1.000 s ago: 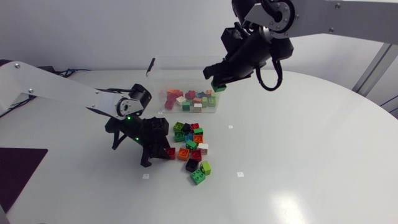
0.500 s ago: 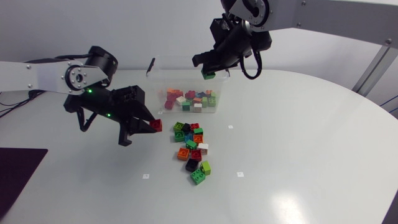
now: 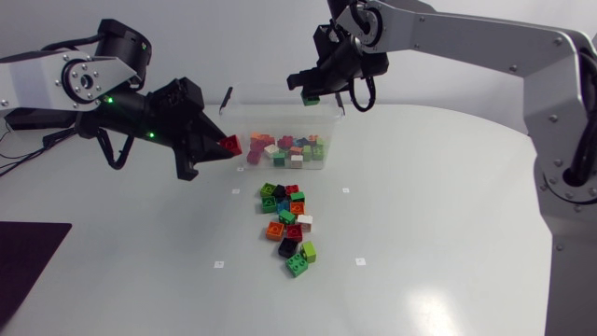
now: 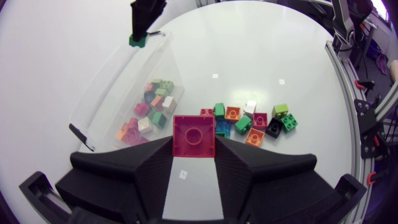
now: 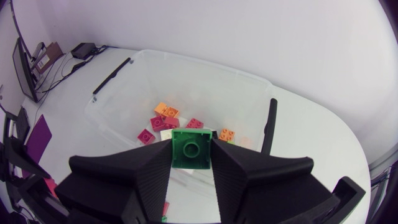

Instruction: Place the duplo bricks in the container

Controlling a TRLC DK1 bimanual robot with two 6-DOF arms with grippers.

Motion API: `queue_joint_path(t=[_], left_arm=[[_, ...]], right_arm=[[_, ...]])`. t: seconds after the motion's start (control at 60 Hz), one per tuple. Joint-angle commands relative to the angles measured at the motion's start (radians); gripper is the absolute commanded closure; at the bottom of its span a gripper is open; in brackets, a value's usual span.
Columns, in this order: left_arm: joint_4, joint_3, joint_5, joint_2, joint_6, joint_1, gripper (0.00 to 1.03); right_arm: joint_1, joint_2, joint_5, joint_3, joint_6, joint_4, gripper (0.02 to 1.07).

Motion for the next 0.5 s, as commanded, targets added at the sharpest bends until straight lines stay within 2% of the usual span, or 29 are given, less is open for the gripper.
queue_joint_path(t=[0.0, 0.117, 0.167, 0.283, 0.333, 0.383, 0.483], left_arm=[[0.027, 0.054, 0.018, 0.022, -0.065, 0.010, 0.72], [0.070, 0.080, 0.018, 0.031, -0.125, 0.009, 0.72], [0.103, 0.086, 0.018, 0.036, -0.157, 0.009, 0.72], [0.168, 0.124, 0.018, 0.068, -0.233, 0.009, 0.72], [0.172, 0.152, 0.017, 0.091, -0.256, 0.009, 0.72], [0.175, 0.170, 0.017, 0.107, -0.261, 0.007, 0.72], [0.218, 0.192, 0.005, 0.131, -0.304, 0.004, 0.72]], right_arm=[[-0.009, 0.054, 0.006, 0.061, 0.009, -0.006, 0.76], [-0.013, 0.086, 0.012, 0.115, 0.009, -0.019, 0.74], [-0.015, 0.109, 0.024, 0.150, 0.007, -0.031, 0.65], [-0.026, 0.193, 0.024, 0.291, 0.004, -0.126, 0.32], [-0.029, 0.212, 0.024, 0.326, 0.003, -0.152, 0.15], [-0.030, 0.213, 0.024, 0.337, 0.001, -0.166, 0.08], [-0.032, 0.183, 0.026, 0.320, 0.000, -0.183, 0.07]])
